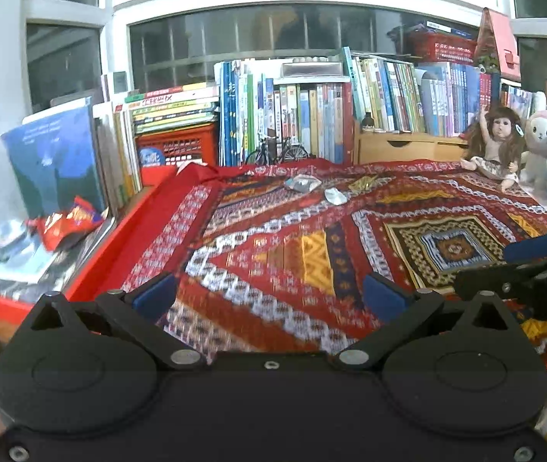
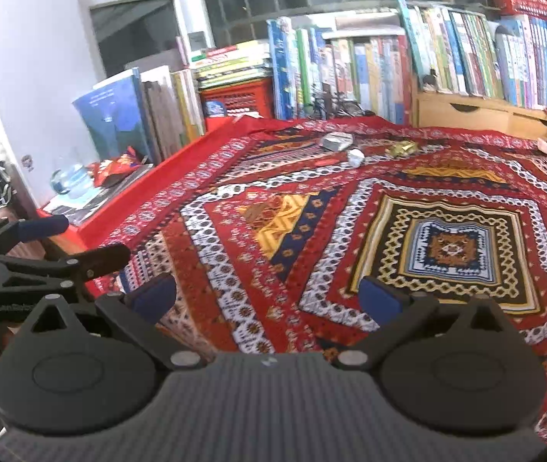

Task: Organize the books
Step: 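Move both tools back toward the silver foil on the pile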

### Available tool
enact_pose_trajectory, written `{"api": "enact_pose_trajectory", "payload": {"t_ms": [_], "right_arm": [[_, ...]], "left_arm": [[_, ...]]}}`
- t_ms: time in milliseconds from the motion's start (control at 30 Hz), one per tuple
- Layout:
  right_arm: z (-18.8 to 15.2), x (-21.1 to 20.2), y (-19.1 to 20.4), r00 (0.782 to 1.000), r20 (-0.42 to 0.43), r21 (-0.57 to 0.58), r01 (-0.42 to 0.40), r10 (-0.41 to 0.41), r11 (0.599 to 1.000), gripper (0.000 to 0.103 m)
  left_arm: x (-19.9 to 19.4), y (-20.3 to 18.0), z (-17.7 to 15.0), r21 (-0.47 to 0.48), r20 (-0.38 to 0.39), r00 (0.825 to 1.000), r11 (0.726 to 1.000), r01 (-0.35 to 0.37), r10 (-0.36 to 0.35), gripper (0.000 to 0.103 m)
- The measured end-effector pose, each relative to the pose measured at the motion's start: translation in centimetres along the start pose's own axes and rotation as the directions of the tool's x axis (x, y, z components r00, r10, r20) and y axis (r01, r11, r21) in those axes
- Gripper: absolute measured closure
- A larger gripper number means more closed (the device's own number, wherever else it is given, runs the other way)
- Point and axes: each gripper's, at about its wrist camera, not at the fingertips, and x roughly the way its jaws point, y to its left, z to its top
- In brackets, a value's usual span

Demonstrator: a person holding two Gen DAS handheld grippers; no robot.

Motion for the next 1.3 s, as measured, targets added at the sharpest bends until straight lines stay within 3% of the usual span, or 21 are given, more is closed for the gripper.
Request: {"api": "enact_pose_trajectory", "payload": {"t_ms": [233, 333, 567, 667, 833, 1033, 1133, 1300], "right_arm": [[4.2, 2.4, -3.9, 0.999, 0.037, 0.033, 0.029, -0.031, 0.999, 0.0], [6.8, 4.1, -5.8, 0.998, 0.058, 0.062, 0.003, -0.006, 0.998, 0.0], [14.1, 9.1, -8.8, 0.994, 0.11, 0.045, -0.024, 0.019, 0.999, 0.0], [16.0, 12.2, -10.0, 0.996, 0.091, 0.031, 0.004, -0.007, 1.0, 0.0], [15.9, 17.3, -12.6, 0.994, 0.035, -0.044, 0.103, -0.102, 0.994, 0.0], [14.2, 21.3, -15.5, 0.993, -0.04, -0.104, 0.104, -0.109, 0.989, 0.0], [13.5, 22.4, -16.4, 0.992, -0.053, -0.109, 0.107, -0.114, 0.988, 0.0], [12.8, 23.3, -17.5, 0.993, -0.082, -0.069, 0.077, -0.082, 0.995, 0.0]], "left_arm": [[5.8, -0.7, 4.5, 0.019, 0.025, 0.999, 0.999, 0.028, -0.028, 0.0], [9.4, -1.2, 6.9, 0.033, 0.038, 0.999, 0.999, 0.022, -0.023, 0.0], [18.3, -1.6, 13.4, -0.033, 0.07, 0.998, 0.999, 0.007, -0.005, 0.0], [22.3, -1.7, 14.9, -0.036, 0.046, 0.999, 0.999, -0.002, 0.003, 0.0], [29.2, -2.7, 14.6, -0.02, -0.044, 0.999, 1.0, -0.006, 0.005, 0.0], [36.4, -5.2, 11.9, 0.019, -0.161, 0.987, 1.0, 0.012, -0.009, 0.009], [38.8, -6.5, 10.8, -0.029, -0.206, 0.978, 0.998, -0.048, 0.041, 0.011], [41.6, -7.6, 9.8, -0.102, -0.274, 0.952, 0.98, -0.169, 0.136, 0.027]]}}
